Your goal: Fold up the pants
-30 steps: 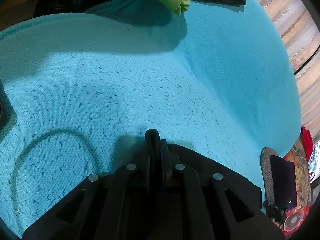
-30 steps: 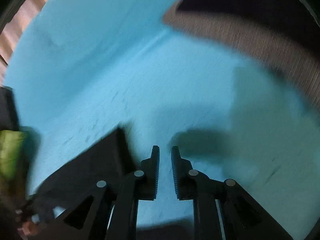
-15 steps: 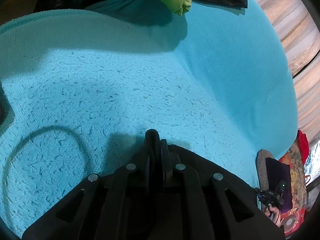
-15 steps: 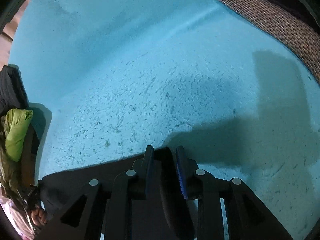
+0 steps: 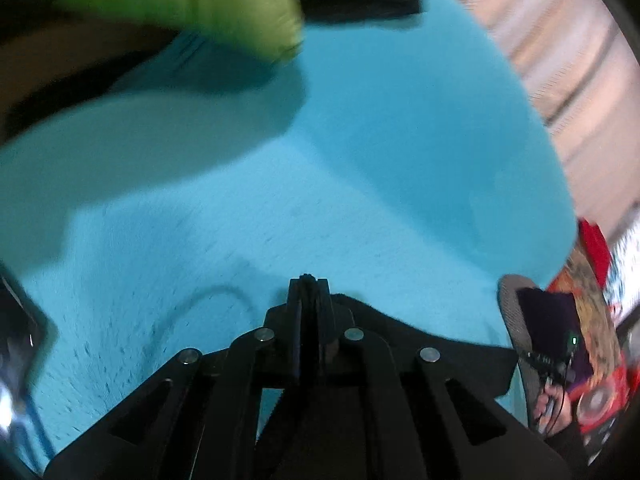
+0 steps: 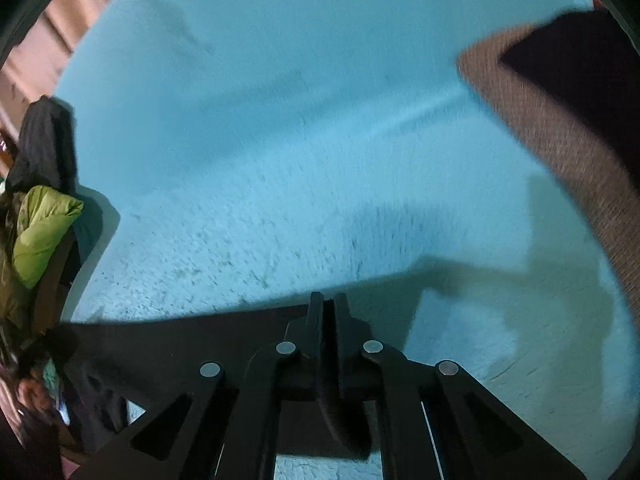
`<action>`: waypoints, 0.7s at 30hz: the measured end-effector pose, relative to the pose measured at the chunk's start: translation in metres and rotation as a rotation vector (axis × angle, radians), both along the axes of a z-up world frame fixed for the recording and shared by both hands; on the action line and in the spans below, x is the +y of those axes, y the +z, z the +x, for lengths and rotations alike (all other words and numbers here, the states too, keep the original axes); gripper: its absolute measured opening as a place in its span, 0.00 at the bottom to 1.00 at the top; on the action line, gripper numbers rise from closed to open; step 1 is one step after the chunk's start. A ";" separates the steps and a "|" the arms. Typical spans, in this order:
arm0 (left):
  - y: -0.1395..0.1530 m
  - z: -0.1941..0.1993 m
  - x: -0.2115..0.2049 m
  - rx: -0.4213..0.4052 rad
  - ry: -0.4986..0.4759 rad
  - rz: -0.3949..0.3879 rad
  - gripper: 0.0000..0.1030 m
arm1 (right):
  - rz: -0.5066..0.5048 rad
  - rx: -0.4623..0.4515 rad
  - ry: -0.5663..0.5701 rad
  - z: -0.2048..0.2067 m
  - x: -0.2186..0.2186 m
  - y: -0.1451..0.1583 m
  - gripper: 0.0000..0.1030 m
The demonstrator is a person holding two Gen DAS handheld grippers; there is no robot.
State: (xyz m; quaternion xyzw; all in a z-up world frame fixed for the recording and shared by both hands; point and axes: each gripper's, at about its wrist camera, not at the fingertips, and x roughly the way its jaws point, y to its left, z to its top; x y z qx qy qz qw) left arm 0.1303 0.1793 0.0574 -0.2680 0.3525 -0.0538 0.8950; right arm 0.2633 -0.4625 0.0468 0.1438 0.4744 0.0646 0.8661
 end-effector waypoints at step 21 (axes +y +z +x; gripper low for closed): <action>-0.012 -0.165 -0.026 -0.156 -0.121 0.105 0.03 | -0.102 -0.179 0.213 -0.173 -0.008 0.023 0.03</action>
